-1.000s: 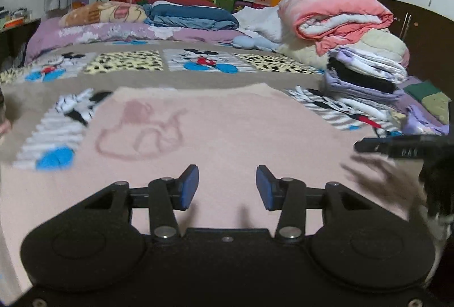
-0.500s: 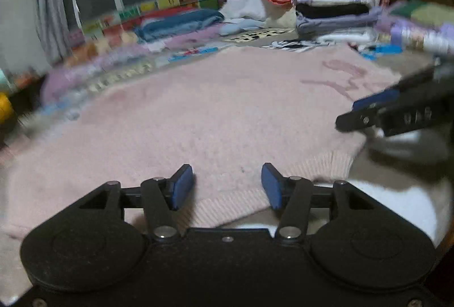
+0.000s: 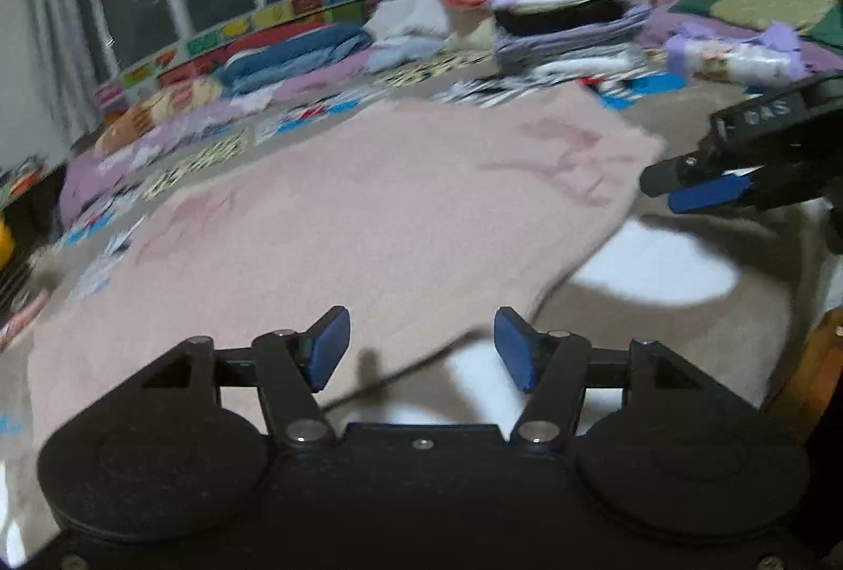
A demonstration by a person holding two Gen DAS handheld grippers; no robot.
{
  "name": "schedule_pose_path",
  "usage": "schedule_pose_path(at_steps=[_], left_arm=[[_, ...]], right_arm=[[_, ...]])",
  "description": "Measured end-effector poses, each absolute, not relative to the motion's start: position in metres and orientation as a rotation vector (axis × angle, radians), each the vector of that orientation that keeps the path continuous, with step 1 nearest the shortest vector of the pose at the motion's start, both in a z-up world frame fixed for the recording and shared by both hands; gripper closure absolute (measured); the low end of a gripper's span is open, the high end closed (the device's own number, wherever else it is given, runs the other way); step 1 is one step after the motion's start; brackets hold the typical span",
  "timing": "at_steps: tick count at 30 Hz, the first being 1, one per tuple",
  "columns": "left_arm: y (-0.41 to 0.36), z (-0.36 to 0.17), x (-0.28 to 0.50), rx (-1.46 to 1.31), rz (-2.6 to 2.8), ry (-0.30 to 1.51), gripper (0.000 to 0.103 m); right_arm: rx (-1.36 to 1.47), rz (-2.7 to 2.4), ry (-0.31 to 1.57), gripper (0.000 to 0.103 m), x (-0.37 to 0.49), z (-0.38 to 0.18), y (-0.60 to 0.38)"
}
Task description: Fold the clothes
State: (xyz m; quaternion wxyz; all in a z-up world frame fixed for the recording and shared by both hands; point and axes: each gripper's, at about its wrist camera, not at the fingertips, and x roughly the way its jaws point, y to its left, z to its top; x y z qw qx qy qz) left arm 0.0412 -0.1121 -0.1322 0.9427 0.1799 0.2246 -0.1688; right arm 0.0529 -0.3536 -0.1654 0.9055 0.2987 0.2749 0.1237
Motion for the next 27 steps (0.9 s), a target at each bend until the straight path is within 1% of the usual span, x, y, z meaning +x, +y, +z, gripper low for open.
schedule_pose_path(at_steps=[2, 8, 10, 12, 16, 19, 27], left_arm=[[-0.128, -0.132, 0.039, 0.414, -0.385, 0.449, 0.038], [-0.178, -0.144, 0.041, 0.54, -0.463, 0.442, 0.038], [-0.194, -0.146, 0.041, 0.602, -0.467, 0.415, 0.038], [-0.209, -0.146, 0.043, 0.664, -0.465, 0.386, 0.037], [-0.219, -0.145, 0.054, 0.651, -0.468, 0.423, 0.037], [-0.236, -0.149, 0.062, 0.735, -0.483, 0.405, 0.037], [-0.294, -0.16, 0.08, 0.922, -0.438, 0.328, 0.037]], right_arm=[[0.718, 0.225, 0.547, 0.064, 0.051, -0.171, -0.376], [0.97, 0.236, 0.499, 0.064, 0.058, -0.192, -0.42], [1.0, 0.246, 0.486, 0.064, 0.063, -0.195, -0.427], [1.021, 0.259, 0.481, 0.062, 0.069, -0.197, -0.433], [0.934, 0.254, 0.496, 0.062, 0.087, -0.194, -0.427], [0.896, 0.221, 0.479, 0.062, 0.092, -0.191, -0.424], [1.086, 0.175, 0.405, 0.061, 0.096, -0.2, -0.463]])
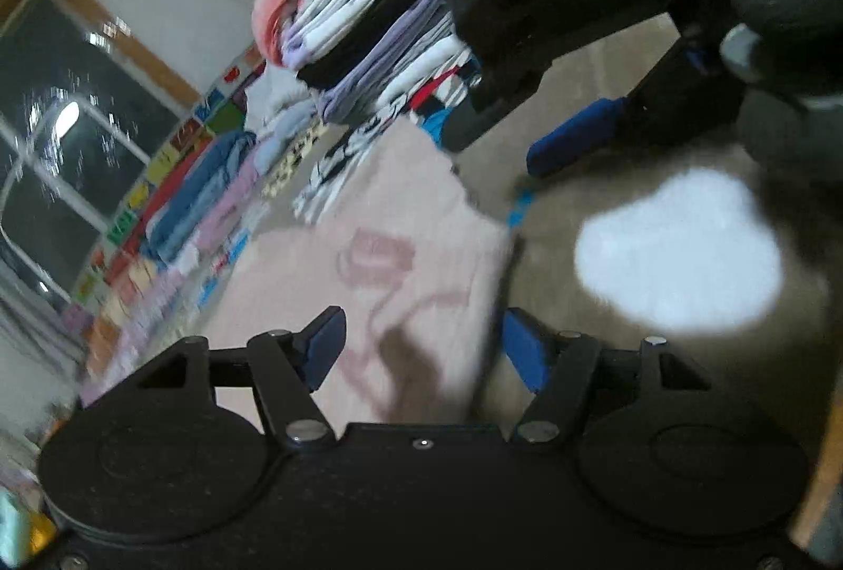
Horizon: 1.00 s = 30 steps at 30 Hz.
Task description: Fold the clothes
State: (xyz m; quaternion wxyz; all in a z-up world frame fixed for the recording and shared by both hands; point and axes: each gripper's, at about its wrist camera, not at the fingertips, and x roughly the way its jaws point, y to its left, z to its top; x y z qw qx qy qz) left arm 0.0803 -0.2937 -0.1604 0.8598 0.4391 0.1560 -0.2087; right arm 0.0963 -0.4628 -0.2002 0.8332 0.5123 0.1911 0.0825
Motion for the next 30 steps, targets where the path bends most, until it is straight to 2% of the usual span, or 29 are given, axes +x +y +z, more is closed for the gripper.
schedule_pose_path(at_steps=[7, 10, 11, 12, 19, 23, 26, 30], left_arm=[[-0.328, -0.159, 0.103, 1.001, -0.377, 0.349, 0.045], [-0.334, -0.155, 0.117, 0.987, -0.359, 0.386, 0.055], [-0.335, -0.154, 0.122, 0.979, -0.354, 0.4, 0.067], [-0.335, -0.151, 0.128, 0.963, -0.355, 0.425, 0.087], [-0.292, -0.105, 0.156, 0.567, -0.379, 0.561, 0.091], [-0.245, -0.076, 0.169, 0.169, -0.445, 0.59, 0.091], [-0.213, -0.065, 0.18, -0.058, -0.448, 0.615, 0.091], [-0.174, -0.056, 0.193, -0.298, -0.44, 0.624, 0.092]], right_arm=[[1.144, 0.185, 0.373, 0.061, 0.099, -0.207, -0.475], [1.219, 0.189, 0.336, 0.061, 0.096, -0.214, -0.483], [1.241, 0.19, 0.324, 0.061, 0.096, -0.216, -0.485], [1.263, 0.191, 0.312, 0.061, 0.096, -0.218, -0.487], [1.255, 0.185, 0.29, 0.06, 0.091, -0.217, -0.486], [1.177, 0.181, 0.286, 0.052, 0.083, -0.209, -0.476], [1.007, 0.233, 0.298, 0.049, 0.084, -0.193, -0.453], [0.613, 0.359, 0.327, 0.044, 0.088, -0.161, -0.394]])
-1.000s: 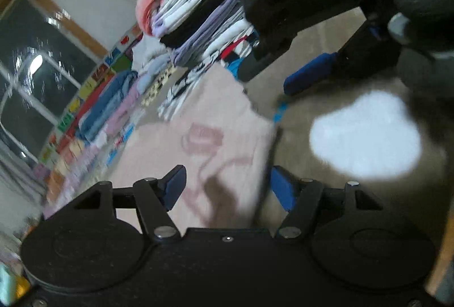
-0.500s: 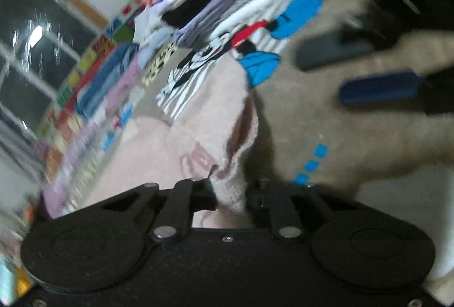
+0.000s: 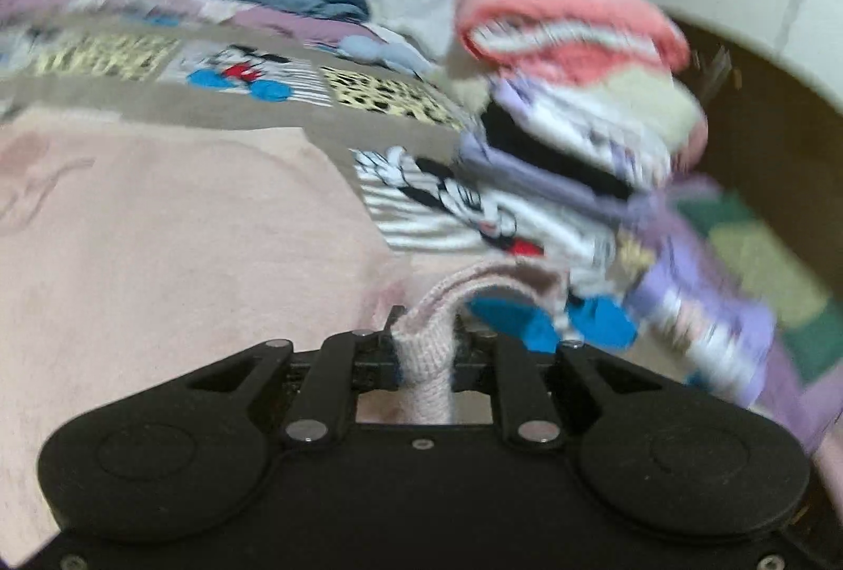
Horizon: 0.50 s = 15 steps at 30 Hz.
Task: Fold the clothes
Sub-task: 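Fold the grasped edge over the sweater with the left gripper while the right gripper presses it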
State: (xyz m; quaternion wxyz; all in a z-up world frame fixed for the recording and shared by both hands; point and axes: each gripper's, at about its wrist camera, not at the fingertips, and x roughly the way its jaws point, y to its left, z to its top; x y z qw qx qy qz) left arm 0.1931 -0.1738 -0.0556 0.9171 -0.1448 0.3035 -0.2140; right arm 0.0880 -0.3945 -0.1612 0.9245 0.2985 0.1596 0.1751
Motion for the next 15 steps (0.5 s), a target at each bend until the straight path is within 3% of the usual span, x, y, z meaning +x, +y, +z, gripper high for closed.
schedule_pose_path(at_steps=[4, 15], left_arm=[[-0.134, -0.056, 0.195, -0.428, -0.394, 0.623, 0.092], [-0.06, -0.079, 0.18, -0.636, -0.338, 0.653, 0.092]], right_arm=[[0.303, 0.381, 0.386, 0.044, 0.094, -0.153, -0.335], [-0.012, 0.389, 0.397, 0.044, 0.1, -0.15, -0.272]])
